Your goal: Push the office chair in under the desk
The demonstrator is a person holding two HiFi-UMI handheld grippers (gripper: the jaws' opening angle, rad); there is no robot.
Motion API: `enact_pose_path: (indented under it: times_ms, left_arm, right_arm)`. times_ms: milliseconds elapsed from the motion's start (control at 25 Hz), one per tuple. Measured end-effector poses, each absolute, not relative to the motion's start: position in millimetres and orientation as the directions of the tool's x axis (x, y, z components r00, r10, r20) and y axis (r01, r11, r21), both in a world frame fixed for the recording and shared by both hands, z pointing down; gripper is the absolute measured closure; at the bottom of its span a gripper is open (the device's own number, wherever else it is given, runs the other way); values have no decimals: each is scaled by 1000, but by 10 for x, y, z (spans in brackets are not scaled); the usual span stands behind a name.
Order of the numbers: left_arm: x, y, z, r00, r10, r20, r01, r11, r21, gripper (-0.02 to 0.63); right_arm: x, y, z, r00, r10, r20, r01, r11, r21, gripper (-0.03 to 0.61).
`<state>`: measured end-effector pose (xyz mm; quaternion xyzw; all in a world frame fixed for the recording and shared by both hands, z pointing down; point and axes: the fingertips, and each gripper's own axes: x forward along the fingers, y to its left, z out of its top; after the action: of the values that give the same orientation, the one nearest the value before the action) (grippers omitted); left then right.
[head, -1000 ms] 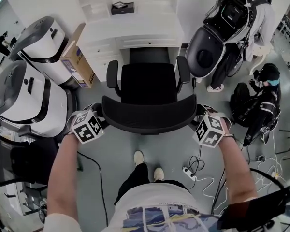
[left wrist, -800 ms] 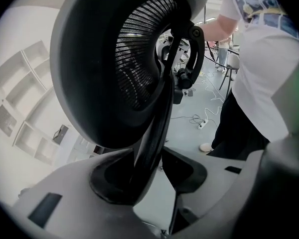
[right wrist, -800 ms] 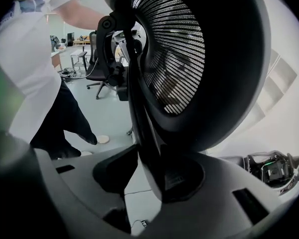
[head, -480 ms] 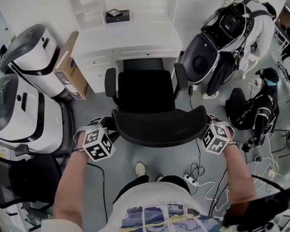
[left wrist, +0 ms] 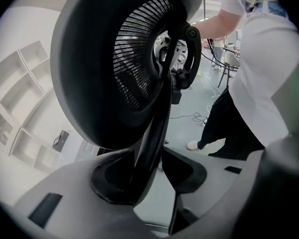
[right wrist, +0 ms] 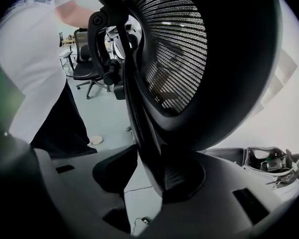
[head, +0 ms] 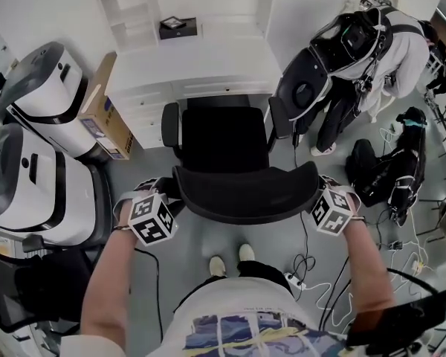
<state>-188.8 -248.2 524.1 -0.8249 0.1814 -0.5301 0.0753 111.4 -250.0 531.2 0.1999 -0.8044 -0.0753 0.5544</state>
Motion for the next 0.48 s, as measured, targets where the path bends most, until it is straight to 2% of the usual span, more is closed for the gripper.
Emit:
enact_pose_path:
  times_ms: [480]
  left_arm:
    - [-1844,-2933,5264,358,-372,857,-240,-923,-301,427]
  right_arm:
    - [1164,-2998,5327,-320,-400,859,-218,913,344,414]
